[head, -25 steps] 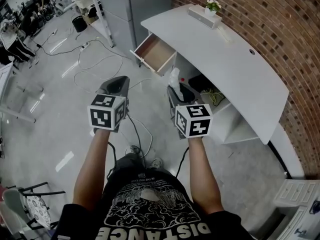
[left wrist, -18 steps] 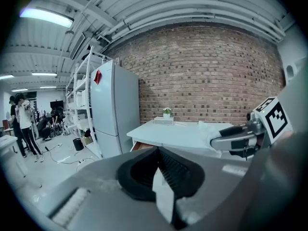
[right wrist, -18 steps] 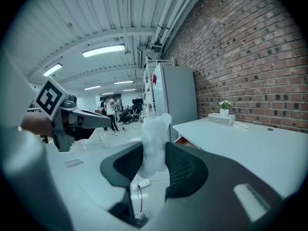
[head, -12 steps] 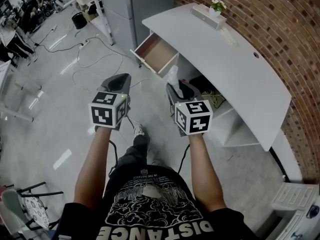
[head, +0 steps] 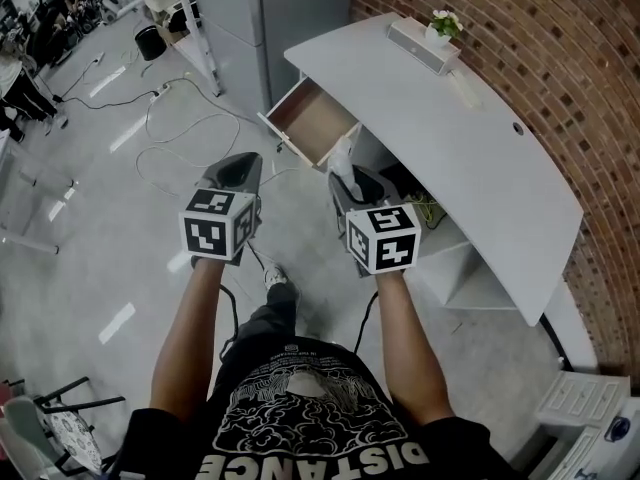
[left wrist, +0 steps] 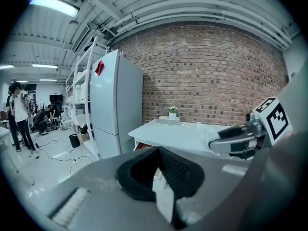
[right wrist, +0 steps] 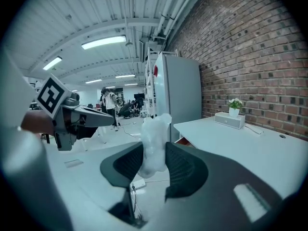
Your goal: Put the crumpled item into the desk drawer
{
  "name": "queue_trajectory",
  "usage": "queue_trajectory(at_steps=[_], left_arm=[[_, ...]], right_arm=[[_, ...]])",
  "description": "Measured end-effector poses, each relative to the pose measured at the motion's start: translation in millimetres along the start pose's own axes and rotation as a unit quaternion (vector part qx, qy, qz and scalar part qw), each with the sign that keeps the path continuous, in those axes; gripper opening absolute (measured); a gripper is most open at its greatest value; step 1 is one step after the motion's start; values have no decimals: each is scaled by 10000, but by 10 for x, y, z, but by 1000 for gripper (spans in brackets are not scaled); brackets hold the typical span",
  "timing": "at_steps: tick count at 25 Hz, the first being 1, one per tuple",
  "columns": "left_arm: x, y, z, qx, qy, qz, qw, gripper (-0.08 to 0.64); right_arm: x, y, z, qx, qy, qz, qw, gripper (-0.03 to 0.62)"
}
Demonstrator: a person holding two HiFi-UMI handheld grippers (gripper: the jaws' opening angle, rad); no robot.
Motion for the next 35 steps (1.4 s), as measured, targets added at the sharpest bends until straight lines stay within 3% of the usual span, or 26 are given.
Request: queue_trajectory(at_steps=[22,35], left_arm=[[316,1449,-805,-96,126,316,9994,-2],[309,1973,-1040,-160,97,525,9984,-2]], right_arm=[[607,0,-1598,-38,375,111,9992,146],[719,96,-2137,-87,543,159,9984,146]])
Point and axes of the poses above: the fingertips, and each gripper's own axes: z backward along the fingers, y to its left, x out of its top, the point moved 1 cm from there along z, backward along the fingers, and after that the axes turned 7 degrees about -x, right-handed, at the moved point
